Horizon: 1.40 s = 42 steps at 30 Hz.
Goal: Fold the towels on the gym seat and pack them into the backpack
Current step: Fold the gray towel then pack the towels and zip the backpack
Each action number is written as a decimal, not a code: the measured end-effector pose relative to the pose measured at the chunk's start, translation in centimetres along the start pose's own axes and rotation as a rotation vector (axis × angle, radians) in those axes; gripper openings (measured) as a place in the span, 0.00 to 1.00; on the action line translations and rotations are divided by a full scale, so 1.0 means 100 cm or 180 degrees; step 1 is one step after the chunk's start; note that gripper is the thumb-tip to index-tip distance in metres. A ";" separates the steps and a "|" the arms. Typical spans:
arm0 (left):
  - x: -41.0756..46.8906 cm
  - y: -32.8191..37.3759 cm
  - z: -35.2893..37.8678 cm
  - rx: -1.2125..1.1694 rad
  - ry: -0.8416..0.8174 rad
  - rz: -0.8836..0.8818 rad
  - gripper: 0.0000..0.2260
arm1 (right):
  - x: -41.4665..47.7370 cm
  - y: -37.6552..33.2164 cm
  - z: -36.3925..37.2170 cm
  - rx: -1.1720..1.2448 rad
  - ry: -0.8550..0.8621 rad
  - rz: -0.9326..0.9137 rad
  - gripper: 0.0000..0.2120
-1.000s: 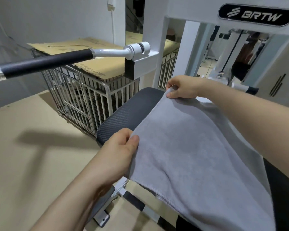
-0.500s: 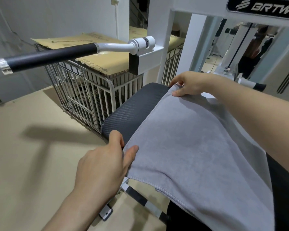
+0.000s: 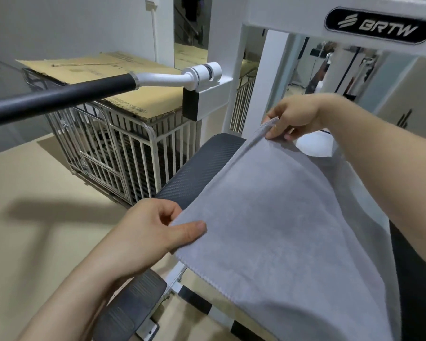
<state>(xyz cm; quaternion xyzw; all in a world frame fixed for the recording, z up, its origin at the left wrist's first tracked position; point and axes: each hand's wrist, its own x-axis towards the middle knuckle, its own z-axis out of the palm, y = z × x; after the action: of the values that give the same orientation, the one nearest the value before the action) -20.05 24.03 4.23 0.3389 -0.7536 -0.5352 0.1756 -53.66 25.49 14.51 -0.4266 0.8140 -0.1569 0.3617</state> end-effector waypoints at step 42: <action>0.113 0.014 -0.041 0.1287 -0.2009 0.2168 0.15 | -0.212 0.087 0.172 -0.1405 0.1993 0.0792 0.16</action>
<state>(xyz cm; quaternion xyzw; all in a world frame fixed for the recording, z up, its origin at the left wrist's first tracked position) -25.94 13.66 5.93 -0.0772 -0.9263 -0.3672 0.0347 -38.28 48.63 7.41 -0.3237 0.9444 -0.0557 0.0121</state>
